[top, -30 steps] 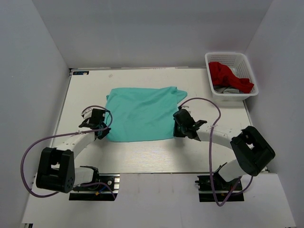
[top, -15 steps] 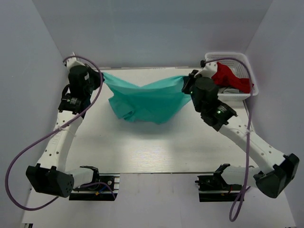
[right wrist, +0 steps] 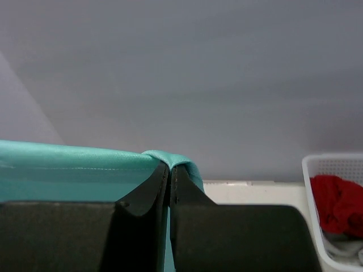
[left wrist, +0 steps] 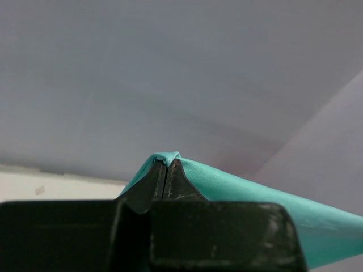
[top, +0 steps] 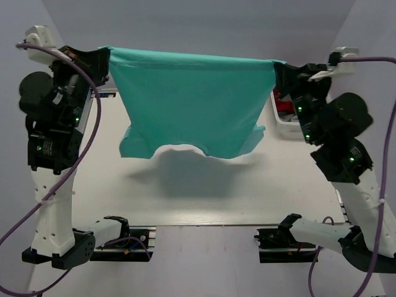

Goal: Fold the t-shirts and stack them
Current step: Flatten out the tshirt

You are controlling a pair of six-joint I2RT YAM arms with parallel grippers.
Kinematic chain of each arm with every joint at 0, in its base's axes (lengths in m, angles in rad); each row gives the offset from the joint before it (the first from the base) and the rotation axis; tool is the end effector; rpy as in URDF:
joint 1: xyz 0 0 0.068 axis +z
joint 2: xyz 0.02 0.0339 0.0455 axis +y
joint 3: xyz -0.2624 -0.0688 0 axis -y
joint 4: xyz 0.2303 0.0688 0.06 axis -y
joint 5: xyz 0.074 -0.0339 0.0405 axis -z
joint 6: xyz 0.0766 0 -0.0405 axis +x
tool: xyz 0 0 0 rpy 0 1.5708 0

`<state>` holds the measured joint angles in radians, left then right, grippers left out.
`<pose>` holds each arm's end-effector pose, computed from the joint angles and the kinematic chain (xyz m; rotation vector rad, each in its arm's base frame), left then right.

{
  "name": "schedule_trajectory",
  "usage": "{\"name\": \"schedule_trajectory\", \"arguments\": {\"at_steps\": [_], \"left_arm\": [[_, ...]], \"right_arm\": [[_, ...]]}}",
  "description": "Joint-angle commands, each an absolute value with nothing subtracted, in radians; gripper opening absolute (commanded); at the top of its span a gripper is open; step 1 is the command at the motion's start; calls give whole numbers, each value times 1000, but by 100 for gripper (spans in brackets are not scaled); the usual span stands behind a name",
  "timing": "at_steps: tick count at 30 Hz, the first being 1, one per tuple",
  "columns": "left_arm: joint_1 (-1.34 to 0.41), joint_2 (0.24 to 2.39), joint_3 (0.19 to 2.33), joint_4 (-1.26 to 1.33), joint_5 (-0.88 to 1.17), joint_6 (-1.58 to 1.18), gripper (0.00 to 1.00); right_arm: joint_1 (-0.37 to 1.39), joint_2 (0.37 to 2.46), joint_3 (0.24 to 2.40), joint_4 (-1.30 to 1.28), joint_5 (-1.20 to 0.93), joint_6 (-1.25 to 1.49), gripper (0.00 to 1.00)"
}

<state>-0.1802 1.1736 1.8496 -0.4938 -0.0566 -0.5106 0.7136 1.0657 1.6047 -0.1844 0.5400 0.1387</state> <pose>0.2060 -0.0331 0.5736 -0.2789 1.3819 -0.5354 0.1701 0.0952 0.5613 0.1162 1.2736 0.4062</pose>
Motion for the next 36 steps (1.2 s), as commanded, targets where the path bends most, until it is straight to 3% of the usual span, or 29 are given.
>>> {"name": "schedule_trajectory", "arguments": {"at_steps": [1, 16, 29, 36], "left_arm": [[-183, 1126, 1951, -543, 1, -468, 0], [-172, 1028, 2135, -624, 158, -448, 0], [-172, 1270, 2106, -615, 15, -448, 0], [-163, 1379, 1858, -488, -83, -439, 0]], "right_arm": [[715, 1014, 1713, -225, 451, 94, 0], [710, 896, 1818, -341, 130, 133, 0], [709, 1133, 1750, -172, 543, 48, 0], [674, 1330, 1608, 38, 723, -38, 0]]}}
